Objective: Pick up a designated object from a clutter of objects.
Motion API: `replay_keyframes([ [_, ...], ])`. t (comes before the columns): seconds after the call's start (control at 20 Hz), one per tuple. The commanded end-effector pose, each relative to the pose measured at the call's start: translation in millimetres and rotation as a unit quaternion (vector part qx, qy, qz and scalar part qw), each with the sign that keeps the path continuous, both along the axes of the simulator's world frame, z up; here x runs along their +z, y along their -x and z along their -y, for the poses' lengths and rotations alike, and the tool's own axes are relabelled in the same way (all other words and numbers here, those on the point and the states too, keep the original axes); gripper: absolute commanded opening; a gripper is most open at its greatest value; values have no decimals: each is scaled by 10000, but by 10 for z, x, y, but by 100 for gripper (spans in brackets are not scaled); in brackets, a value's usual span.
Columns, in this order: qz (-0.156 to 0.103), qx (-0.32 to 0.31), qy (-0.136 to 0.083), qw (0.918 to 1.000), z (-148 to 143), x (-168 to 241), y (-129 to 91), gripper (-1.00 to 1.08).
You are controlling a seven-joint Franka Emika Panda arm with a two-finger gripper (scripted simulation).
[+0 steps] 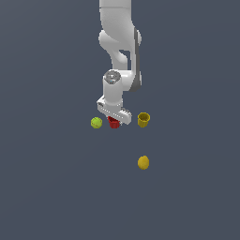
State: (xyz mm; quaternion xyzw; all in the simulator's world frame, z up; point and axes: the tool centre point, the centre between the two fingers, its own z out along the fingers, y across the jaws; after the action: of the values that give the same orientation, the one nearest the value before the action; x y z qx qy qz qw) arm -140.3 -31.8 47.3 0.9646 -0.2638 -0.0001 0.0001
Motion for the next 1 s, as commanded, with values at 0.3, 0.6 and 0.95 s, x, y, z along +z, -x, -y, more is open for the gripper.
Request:
replay_keyframes([
  [0.3,0,-1,-1,10000,-53,92,-8,-100],
  [0.6,0,-1,2,10000,-188,323,-26,-100],
  [0.95,1,-1,9,10000,-441,766,-62,-100],
])
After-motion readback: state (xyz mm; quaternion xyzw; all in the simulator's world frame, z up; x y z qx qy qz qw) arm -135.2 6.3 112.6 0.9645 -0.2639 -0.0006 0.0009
